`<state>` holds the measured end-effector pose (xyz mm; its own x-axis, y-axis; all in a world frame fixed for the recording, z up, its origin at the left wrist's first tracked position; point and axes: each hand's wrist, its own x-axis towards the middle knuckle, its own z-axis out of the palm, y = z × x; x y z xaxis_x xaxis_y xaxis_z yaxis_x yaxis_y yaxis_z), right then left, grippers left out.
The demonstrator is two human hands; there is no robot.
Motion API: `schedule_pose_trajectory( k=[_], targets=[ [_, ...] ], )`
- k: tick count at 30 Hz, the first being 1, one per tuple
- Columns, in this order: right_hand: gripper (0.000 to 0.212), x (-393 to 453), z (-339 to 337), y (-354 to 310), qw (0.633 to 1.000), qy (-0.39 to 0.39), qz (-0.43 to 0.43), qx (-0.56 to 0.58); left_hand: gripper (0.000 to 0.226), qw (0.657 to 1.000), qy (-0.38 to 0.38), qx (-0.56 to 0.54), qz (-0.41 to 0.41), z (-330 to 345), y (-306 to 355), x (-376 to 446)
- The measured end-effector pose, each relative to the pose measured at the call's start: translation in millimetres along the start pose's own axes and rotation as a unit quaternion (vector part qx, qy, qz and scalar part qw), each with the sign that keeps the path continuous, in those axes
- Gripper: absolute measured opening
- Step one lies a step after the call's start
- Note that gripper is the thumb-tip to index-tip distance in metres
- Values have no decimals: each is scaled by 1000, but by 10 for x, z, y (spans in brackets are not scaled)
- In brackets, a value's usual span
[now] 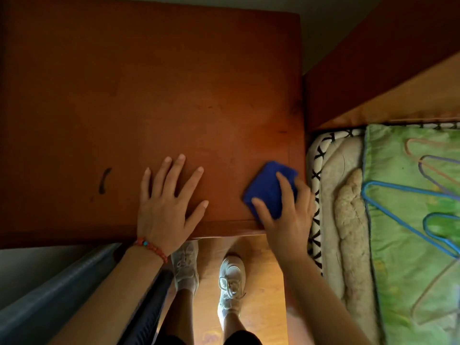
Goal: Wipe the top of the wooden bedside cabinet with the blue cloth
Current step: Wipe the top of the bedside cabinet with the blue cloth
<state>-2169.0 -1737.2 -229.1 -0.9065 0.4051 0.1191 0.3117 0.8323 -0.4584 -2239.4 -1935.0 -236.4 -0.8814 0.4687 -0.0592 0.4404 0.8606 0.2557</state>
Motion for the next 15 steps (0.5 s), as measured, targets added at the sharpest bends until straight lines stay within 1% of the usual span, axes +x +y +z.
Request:
schedule_pose_trajectory(
  k=[2,5,7,12,15],
  targets=[
    [59,5,1,30,1000,-5,-5,-11,57,1000,6,0,2,0,0,-6],
    [62,437,103,-31,999,26,9,-33,56,1000,11,7,1,6,-1,-3],
    [62,517,139,-53,999,33,23,-26,56,1000,13,13,6,16,-2,-9],
    [58,-271,-1,28,1000,9,-8,-20,57,1000,17,2,-2,-3,3,-54],
    [56,-299,61,17,999,32,10,-33,58,999,33,-1,-16,-10,-42,-159]
  ],
)
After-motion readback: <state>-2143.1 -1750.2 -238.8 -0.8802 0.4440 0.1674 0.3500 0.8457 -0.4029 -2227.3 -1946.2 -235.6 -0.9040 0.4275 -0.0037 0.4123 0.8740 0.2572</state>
